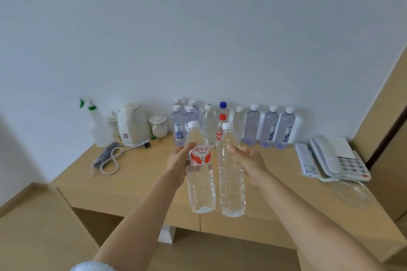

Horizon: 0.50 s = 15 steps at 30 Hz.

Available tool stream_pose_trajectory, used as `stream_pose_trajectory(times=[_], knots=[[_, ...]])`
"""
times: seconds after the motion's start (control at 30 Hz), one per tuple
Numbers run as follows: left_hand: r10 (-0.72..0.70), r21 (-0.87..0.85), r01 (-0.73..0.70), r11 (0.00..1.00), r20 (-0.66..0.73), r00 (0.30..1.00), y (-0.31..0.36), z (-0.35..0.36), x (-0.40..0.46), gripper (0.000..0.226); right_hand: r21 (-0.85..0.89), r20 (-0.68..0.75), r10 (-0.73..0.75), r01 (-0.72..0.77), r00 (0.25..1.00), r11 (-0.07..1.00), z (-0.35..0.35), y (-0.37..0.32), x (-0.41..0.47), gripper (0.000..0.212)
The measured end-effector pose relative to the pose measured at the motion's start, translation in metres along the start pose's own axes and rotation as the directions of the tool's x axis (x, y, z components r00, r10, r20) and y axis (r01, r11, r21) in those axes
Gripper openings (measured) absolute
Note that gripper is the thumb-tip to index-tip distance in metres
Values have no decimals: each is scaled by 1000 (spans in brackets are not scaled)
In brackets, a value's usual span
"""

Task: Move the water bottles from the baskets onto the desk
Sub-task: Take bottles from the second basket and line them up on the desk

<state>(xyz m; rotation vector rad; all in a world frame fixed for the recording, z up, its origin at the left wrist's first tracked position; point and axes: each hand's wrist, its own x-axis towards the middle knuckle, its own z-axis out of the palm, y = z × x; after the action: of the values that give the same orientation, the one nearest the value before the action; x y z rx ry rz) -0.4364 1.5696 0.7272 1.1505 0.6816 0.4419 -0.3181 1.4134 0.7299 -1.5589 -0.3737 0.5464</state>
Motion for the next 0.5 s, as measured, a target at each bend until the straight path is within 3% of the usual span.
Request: stream_pose_trajectory(times=[0.1, 0.17, 0.23, 0.37, 0.5], knots=[[-21, 21, 21, 1000, 4, 1000, -8, 29, 24, 36, -29, -56, 20, -21, 998, 999, -28, 3, 18, 24], [-27, 35, 27, 999, -2, 1000, -12, 46, 40, 40, -27, -95, 18, -21, 995, 999, -43, 10, 32, 57], [-31, 50, 31, 998, -7, 1000, -15, 60, 56, 42, -34, -130, 31, -35, 991, 999, -53, 14, 44, 67], [12, 128, -18, 992, 42, 999, -17, 86, 90, 33, -73, -202, 16, -31, 979, 997, -69, 26, 75, 41], [69, 289, -112, 951, 157, 985, -13, 108, 123, 34, -215, -268, -14, -46, 963, 976, -88, 27, 112, 49]])
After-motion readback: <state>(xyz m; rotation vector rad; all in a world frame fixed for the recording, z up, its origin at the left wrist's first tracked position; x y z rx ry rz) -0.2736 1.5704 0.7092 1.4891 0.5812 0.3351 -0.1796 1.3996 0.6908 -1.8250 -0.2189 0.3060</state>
